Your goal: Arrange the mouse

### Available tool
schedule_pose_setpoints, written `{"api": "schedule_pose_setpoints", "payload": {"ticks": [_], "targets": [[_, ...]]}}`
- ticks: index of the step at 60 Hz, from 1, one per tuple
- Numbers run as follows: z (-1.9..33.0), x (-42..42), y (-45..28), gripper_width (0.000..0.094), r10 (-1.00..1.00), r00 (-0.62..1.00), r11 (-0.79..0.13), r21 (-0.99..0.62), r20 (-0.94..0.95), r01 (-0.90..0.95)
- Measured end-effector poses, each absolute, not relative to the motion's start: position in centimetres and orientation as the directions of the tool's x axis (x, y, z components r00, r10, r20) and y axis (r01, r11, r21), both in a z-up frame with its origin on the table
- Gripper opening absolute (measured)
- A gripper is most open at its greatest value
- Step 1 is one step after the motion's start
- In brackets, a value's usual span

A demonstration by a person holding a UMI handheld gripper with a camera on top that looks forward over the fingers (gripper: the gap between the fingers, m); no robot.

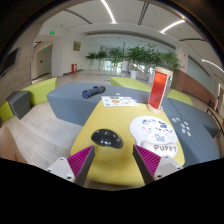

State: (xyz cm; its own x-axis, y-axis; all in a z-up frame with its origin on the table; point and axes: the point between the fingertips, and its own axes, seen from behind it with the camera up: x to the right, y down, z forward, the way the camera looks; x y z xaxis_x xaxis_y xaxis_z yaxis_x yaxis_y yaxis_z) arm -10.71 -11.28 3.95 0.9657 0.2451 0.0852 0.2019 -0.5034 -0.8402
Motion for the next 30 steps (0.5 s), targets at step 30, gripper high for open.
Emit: {"api": "schedule_pose_setpoints", "payload": {"ticks": [30], "targets": [[-0.5, -12.8, 2.5, 0.0824, 0.295, 0.953, -0.496, -0.841, 0.07, 0.216]]}}
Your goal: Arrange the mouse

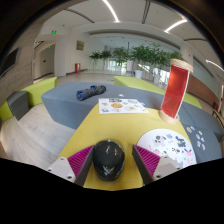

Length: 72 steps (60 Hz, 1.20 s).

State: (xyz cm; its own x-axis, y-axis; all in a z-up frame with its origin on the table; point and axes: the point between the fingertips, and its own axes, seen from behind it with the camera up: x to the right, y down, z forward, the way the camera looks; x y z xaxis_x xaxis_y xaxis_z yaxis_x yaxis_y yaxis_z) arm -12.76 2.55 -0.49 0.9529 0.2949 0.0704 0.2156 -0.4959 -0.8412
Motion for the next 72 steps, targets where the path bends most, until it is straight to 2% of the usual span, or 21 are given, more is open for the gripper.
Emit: {"api": "schedule_pose_setpoints", "payload": {"ticks": [3, 9, 16, 20, 24, 30, 34, 38, 43, 49, 55, 57, 59, 64, 65, 66, 67, 68, 72], "targets": [[-1.1, -13.0, 3.4, 0.0775, 0.273, 0.962, -0.513, -0.843, 0.019, 0.162], [-1.4, -12.8, 4.1, 0.0586, 0.188, 0.98, -0.539, -0.841, -0.068, 0.045], [-1.6, -12.5, 4.2, 0.0535, 0.142, 0.988, -0.54, -0.841, -0.056, 0.03], [-0.9, -12.9, 4.1, 0.0462, 0.153, 0.986, -0.56, -0.828, -0.072, 0.027], [3.5, -13.9, 4.9, 0.0432, 0.198, 0.971, -0.498, -0.867, -0.132, -0.016], [11.5, -9.2, 6.9, 0.041, 0.173, 0.984, -0.332, -0.939, 0.037, 0.093], [13.5, -5.1, 7.2, 0.041, 0.118, 0.993, -0.316, -0.946, 0.031, 0.067], [11.7, -0.8, 7.4, 0.0407, 0.075, 0.997, -0.367, -0.93, 0.008, 0.035], [6.6, 3.1, 7.2, 0.0406, 0.009, 1.0, -0.465, -0.885, -0.016, -0.01], [2.0, 4.8, 6.7, 0.0408, -0.025, 0.997, -0.54, -0.839, -0.067, -0.069], [-0.7, 5.9, 6.0, 0.0414, -0.008, 1.0, -0.585, -0.811, -0.005, -0.009], [-1.6, 5.5, 5.5, 0.0455, 0.008, 1.0, -0.609, -0.793, 0.003, 0.007], [-1.0, 5.7, 6.1, 0.0495, 0.007, 1.0, -0.583, -0.813, 0.007, 0.009], [-0.9, 6.1, 5.8, 0.0603, 0.01, 0.999, -0.604, -0.796, 0.036, 0.035], [-0.7, 6.2, 5.7, 0.0655, 0.01, 0.999, -0.606, -0.795, 0.042, 0.039], [-0.6, 6.3, 5.6, 0.0784, 0.011, 0.999, -0.607, -0.793, 0.047, 0.043], [-0.5, 6.3, 5.4, 0.0796, 0.014, 0.999, -0.609, -0.791, 0.05, 0.048], [-0.2, 6.3, 5.2, 0.0864, 0.017, 0.998, -0.609, -0.791, 0.053, 0.053], [1.1, 6.1, 4.2, 0.0817, 0.018, 0.998, -0.596, -0.801, 0.053, 0.054]]}}
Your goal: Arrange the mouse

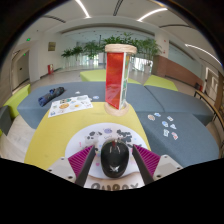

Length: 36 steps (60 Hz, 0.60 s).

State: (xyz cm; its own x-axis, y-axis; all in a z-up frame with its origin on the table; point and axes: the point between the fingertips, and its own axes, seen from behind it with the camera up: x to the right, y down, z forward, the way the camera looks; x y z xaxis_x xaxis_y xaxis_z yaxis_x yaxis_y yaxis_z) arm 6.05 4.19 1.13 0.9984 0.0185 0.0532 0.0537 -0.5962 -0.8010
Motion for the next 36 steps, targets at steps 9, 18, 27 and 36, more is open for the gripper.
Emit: {"api": "schedule_pose_setpoints", "payload": {"ticks": [9, 18, 27, 36], "targets": [[5.6, 4.2, -0.1, 0.084, 0.013, 1.0, -0.55, -0.835, 0.011, 0.016], [10.1, 0.8, -6.1, 0.083, 0.048, 0.999, -0.499, -0.866, 0.004, 0.027], [13.2, -2.4, -11.6, 0.0836, 0.068, 0.997, -0.455, -0.89, -0.022, 0.012], [14.7, -4.2, -14.8, 0.0833, 0.097, 0.995, -0.42, -0.905, 0.018, 0.058]]}}
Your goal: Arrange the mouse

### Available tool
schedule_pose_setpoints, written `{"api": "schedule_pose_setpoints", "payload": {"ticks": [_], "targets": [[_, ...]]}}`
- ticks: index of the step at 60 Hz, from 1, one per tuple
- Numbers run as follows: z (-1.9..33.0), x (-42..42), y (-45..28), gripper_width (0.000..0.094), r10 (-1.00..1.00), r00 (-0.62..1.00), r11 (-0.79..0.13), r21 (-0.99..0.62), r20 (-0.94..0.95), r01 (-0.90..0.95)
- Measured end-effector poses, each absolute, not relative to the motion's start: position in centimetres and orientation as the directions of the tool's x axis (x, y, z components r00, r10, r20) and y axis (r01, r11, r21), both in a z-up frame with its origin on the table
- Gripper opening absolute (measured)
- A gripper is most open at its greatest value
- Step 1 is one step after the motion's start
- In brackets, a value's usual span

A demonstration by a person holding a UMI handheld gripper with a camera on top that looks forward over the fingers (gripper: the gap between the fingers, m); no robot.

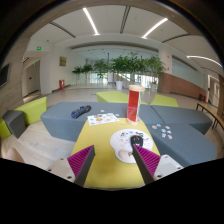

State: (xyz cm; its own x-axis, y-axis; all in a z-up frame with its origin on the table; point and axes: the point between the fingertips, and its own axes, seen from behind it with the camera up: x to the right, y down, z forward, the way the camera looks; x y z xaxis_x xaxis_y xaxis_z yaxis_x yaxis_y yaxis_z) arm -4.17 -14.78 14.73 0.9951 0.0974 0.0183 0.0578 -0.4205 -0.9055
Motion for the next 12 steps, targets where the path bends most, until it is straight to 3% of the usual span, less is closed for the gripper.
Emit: {"api": "schedule_pose_setpoints", "payload": {"ticks": [4, 12], "targets": [[15.3, -4.5, -15.2, 0.0831, 0.112, 0.991, -0.401, -0.91, 0.069, 0.109], [16.4, -4.1, -14.9, 0.0829, 0.09, 0.996, -0.365, -0.93, 0.009, 0.041]]}}
